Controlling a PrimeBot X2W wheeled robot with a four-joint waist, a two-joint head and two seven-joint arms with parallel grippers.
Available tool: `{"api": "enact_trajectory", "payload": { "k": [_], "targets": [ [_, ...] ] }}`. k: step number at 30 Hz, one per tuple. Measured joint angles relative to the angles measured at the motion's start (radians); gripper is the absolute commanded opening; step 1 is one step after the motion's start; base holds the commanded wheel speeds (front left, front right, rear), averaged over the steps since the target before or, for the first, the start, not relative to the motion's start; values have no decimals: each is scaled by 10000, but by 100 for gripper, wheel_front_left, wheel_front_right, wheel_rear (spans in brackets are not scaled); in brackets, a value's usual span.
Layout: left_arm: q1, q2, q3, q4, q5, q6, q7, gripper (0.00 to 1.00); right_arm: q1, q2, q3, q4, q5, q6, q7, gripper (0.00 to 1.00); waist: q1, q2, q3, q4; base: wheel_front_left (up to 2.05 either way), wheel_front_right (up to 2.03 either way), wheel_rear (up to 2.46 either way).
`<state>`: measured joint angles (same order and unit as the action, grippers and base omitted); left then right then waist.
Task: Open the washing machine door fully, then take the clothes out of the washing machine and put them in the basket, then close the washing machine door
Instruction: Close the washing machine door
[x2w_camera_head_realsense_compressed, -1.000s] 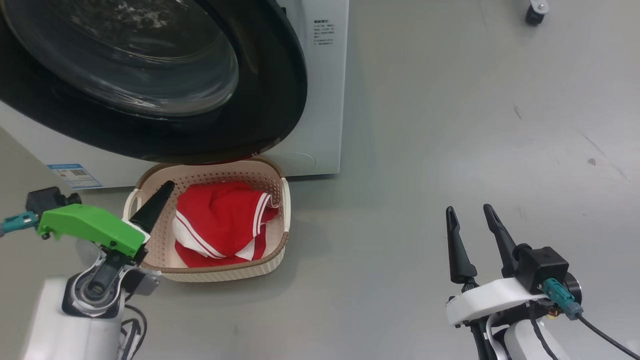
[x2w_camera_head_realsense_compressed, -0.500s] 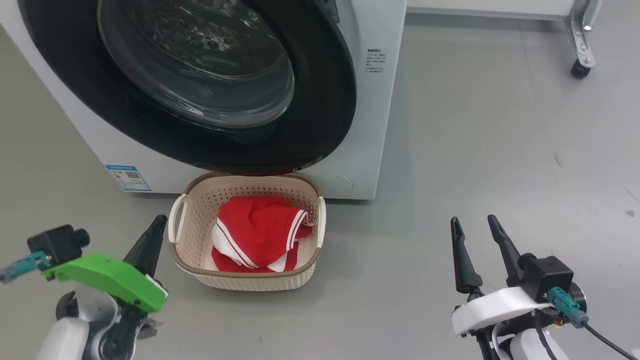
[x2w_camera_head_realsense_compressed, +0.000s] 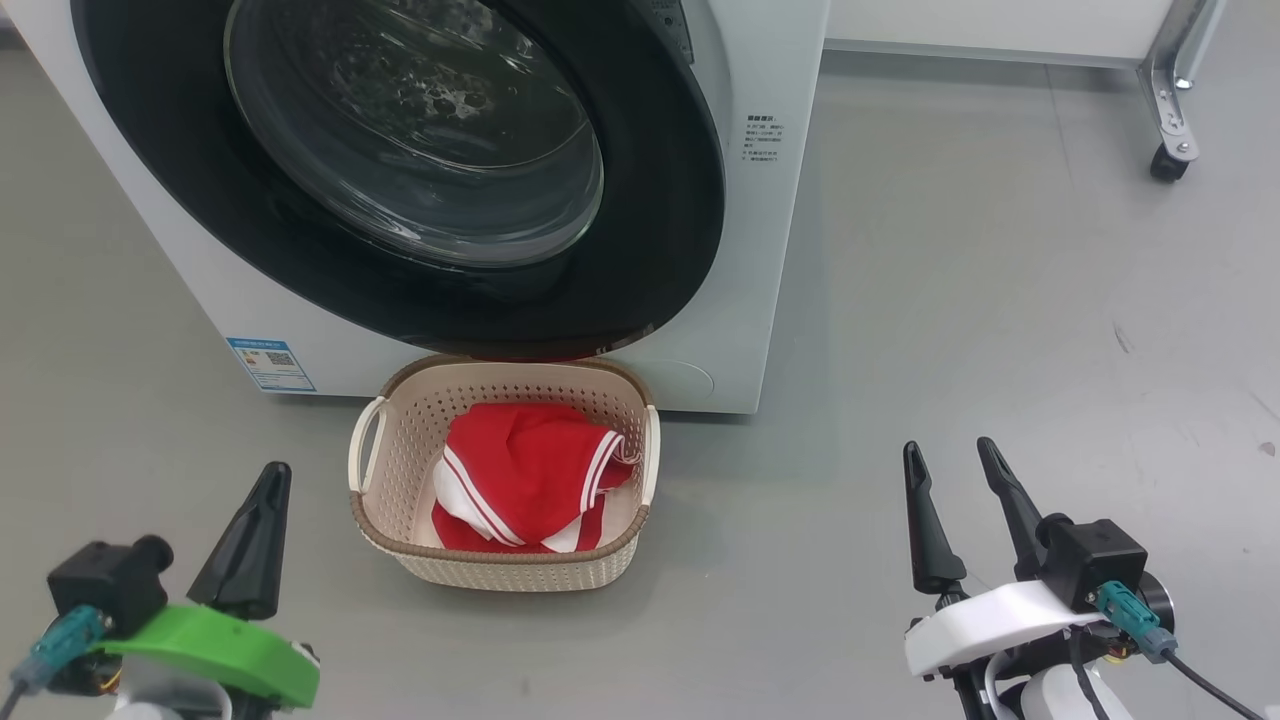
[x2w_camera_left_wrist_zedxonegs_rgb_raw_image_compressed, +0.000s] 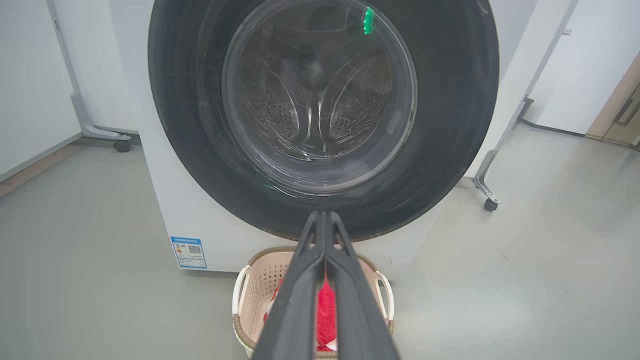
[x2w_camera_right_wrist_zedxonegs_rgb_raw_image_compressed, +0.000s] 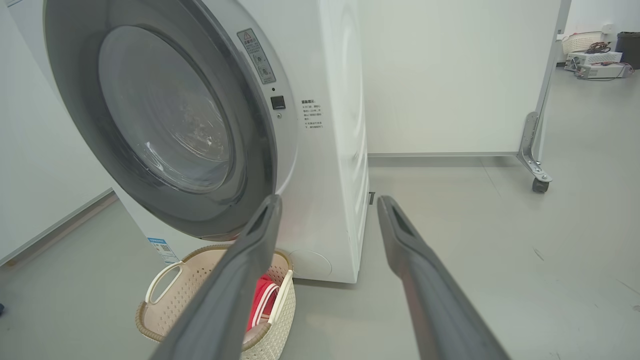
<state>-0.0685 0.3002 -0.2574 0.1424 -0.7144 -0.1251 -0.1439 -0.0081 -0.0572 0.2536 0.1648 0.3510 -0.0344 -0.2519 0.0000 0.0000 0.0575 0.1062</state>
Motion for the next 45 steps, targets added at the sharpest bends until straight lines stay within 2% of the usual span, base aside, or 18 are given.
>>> {"api": "enact_trajectory", "payload": {
  "k": [6,9,10,12,19,45],
  "targets": [
    [340,222,-98,380,1068,-2,-1116,0,39,15,-96,-19,-31,25,0,100,0,0,-21,26,0,0,0],
    [492,219,-111,537,1407,0,-1137,0,57,15,-123,-36,-33,27,0,100,0,0,-30,28,0,0,0],
    [529,209,-104,569,1530,29,-1137,30,58,17,-123,-42,-33,29,0,100,0,0,-31,27,0,0,0],
    [541,165,4,637,1801,205,-1137,100,65,21,-123,-54,-63,69,0,100,0,0,-31,21,0,0,0],
    [697,-253,82,767,1866,240,-1127,100,85,52,-134,-84,-94,134,0,100,0,0,38,-56,0,0,0],
    [693,-988,775,309,2853,138,-1127,100,110,84,-226,-105,-199,232,0,100,0,0,96,-79,0,0,0]
  ]
}}
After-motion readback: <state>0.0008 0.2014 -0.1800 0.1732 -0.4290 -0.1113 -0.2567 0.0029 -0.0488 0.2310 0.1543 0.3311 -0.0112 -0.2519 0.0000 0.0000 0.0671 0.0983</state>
